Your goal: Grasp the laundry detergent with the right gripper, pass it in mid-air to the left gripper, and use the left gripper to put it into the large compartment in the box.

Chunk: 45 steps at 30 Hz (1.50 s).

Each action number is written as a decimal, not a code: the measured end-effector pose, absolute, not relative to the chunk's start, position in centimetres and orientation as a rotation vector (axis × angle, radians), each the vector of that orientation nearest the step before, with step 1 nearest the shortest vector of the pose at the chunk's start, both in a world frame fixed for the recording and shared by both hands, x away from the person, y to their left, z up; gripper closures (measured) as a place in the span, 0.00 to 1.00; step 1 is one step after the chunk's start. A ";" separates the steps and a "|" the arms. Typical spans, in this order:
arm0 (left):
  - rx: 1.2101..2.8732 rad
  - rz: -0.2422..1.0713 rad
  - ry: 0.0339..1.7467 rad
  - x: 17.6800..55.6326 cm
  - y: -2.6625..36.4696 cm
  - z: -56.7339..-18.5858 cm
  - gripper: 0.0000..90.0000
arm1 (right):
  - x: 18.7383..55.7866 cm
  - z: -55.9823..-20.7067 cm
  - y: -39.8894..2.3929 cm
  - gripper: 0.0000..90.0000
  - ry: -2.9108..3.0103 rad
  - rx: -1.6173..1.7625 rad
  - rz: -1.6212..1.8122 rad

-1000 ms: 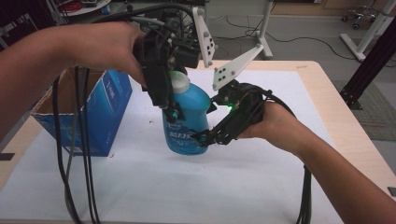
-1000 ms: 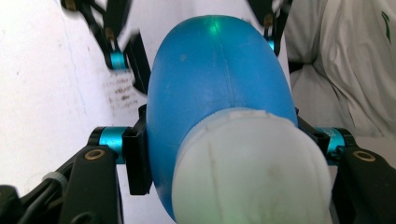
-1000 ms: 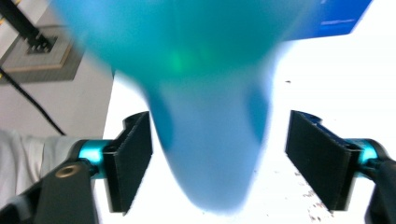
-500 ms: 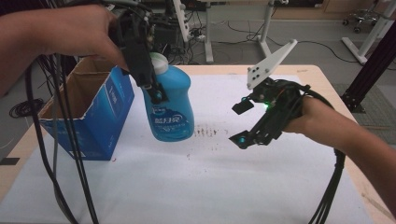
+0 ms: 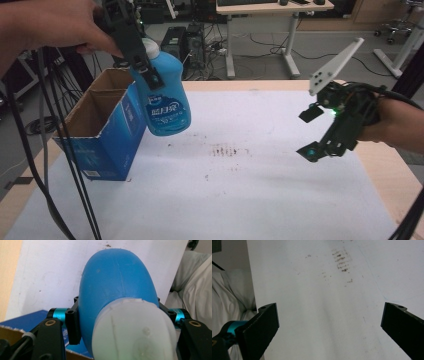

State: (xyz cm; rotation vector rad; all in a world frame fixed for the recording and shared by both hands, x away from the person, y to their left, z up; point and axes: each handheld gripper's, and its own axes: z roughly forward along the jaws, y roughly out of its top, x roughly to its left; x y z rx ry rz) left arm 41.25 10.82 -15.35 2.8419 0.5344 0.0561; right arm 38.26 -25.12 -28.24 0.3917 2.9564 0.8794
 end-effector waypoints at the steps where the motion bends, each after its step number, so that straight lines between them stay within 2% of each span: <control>1: 2.837 0.059 0.556 41.3 11.1 -15.1 0.42 | 38.2 -28.2 -25.3 0.01 2.955 0.399 0.869; 8: 2.835 0.074 0.656 41.8 12.7 -13.5 0.42 | 38.2 -28.1 -26.4 0.01 2.943 0.453 0.738; 30: 2.738 0.112 0.857 40.3 19.6 -8.5 0.42 | 38.9 -27.7 -27.5 0.01 2.939 0.493 0.734; 45: 2.708 0.167 0.958 39.7 24.3 -8.7 0.42 | 39.0 -27.8 -27.0 0.01 2.945 0.493 0.713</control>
